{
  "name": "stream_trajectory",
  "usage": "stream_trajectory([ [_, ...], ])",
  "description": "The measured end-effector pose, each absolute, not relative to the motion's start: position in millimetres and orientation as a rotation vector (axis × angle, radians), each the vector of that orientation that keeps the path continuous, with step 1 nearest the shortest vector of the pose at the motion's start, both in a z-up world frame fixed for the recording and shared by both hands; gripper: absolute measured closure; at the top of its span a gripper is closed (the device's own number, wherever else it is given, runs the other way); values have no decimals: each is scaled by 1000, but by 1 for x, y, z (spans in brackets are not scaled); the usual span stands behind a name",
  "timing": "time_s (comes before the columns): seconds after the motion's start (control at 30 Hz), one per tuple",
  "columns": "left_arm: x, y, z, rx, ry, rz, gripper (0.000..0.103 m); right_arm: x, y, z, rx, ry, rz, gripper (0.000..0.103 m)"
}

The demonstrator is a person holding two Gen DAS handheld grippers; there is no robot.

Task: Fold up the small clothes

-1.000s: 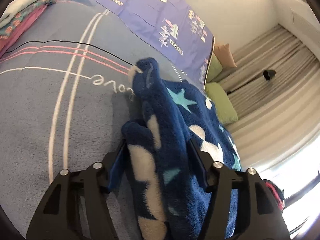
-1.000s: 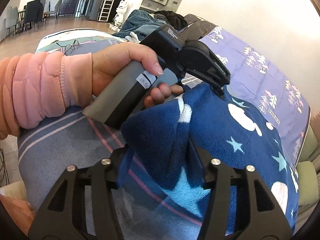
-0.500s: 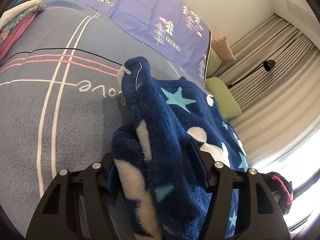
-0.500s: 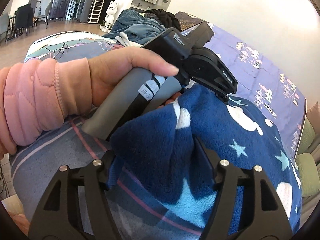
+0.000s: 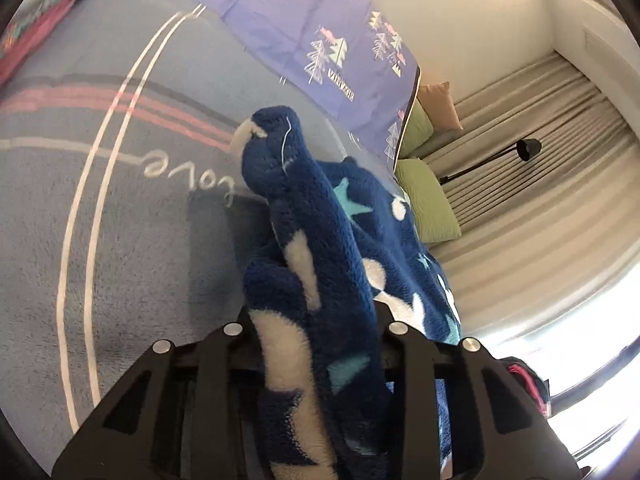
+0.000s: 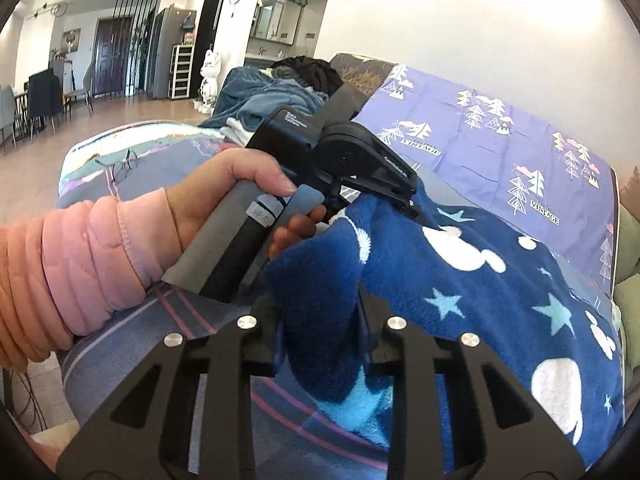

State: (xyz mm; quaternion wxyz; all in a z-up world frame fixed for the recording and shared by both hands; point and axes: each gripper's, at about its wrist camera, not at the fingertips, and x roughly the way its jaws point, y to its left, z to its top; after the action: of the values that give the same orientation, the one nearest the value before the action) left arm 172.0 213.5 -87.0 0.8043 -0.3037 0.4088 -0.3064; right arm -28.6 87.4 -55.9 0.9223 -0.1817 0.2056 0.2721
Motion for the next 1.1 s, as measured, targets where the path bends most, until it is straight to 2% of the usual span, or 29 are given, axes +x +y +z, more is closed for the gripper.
stream_trajectory([
  [0.6, 163, 138, 19, -454, 812, -651, 70, -28, -5, 10, -32, 347, 569, 76],
  [1.1, 164, 7, 72, -195, 814, -674, 70, -32, -139, 22, 327, 286, 546, 77],
])
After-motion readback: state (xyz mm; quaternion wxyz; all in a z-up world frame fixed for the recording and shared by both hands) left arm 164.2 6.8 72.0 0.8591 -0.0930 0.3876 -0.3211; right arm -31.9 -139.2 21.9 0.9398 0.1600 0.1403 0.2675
